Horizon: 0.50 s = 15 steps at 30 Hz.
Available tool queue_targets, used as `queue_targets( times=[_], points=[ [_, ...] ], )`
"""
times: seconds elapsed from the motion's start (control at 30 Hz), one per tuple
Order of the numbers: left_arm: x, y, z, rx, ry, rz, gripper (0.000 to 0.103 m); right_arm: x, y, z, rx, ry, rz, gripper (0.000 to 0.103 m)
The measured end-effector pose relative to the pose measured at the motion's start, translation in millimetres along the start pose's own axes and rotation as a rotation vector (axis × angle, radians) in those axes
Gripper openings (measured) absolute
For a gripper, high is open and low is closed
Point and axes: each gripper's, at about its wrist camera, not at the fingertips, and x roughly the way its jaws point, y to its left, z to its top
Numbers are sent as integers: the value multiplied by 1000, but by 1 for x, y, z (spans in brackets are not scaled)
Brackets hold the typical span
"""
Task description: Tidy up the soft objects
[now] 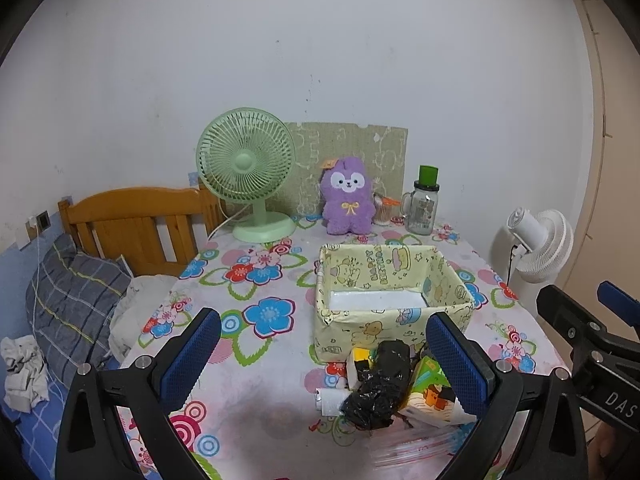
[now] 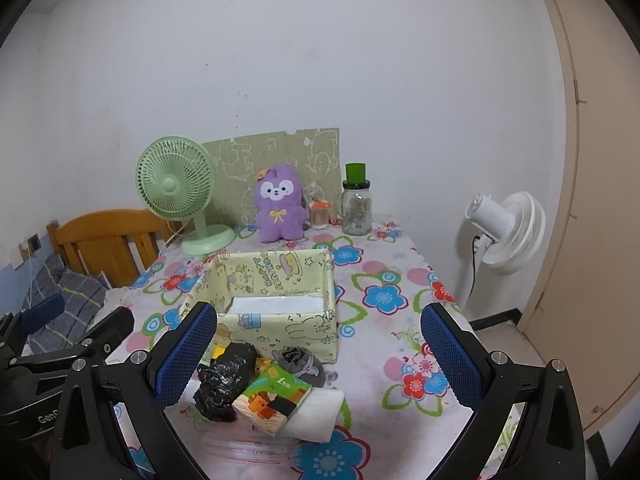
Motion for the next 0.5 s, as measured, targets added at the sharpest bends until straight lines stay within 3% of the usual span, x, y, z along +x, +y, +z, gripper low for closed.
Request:
queue_targets(
  times=[0.2,0.5],
  points=[
    [7,3,-5,-25,29,-15,103,1,2,-3,-6,0,8,103],
    [4,-7,-3,-5,4,9,103,6,-8,-5,10,16,19,103]
  ],
)
